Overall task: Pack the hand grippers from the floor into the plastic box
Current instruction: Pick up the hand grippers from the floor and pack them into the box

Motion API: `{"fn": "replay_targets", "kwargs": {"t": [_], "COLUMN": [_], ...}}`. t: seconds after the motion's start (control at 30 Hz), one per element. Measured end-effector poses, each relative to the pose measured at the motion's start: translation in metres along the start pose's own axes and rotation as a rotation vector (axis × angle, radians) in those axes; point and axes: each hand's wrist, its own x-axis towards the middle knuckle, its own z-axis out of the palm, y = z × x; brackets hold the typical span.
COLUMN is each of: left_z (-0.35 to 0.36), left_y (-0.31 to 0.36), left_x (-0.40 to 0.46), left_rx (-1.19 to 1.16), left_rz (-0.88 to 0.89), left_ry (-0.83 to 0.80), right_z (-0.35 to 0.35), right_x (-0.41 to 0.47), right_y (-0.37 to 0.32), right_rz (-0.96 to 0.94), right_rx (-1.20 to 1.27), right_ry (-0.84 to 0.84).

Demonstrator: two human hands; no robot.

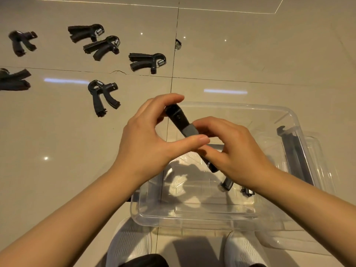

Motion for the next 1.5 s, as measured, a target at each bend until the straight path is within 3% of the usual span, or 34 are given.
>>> {"fn": "replay_targets", "kwargs": {"t": [0.2,0.43,0.63,0.83,0.97,1.03,1.13,1.5], "left_z": [-0.002,0.004,0.005,0.006,0.006,0.005,0.006,0.007], "left_y": [-0.025,-0.06,-0.06,-0.064,-0.063,-0.063,-0.062,-0.056], "left_x": [-0.004,-0.021,-0.02,-0.02,-0.02,-0.021,-0.021,-0.017], "left_rx": [0.314,0.692,0.721,0.701,0.706,0.724,0.748,0.878], "left_rz": [0.174,0.116,0.123,0.128,0.134,0.139,0.118,0.085], "left_ry": [-0.116,-0.291,-0.293,-0.268,-0.26,-0.268,-0.27,-0.278], "right_z": [-0.012,0.016,0.05,0.048,0.02,0.012,0.007,0.022], "right_x": [0.0,-0.004,-0.003,0.002,-0.003,-0.011,-0.023,-0.043], "right_y": [0.011,0.059,0.084,0.107,0.122,0.125,0.127,0.119], "right_rz": [0.297,0.739,0.898,0.821,0.492,0.428,0.41,0.302], "right_rx": [0.409,0.537,0.494,-0.106,-0.661,-0.828,-0.937,-1.061], "right_ry": [0.064,0.005,-0.123,-0.231,-0.46,-0.652,-0.839,-0.838]}}
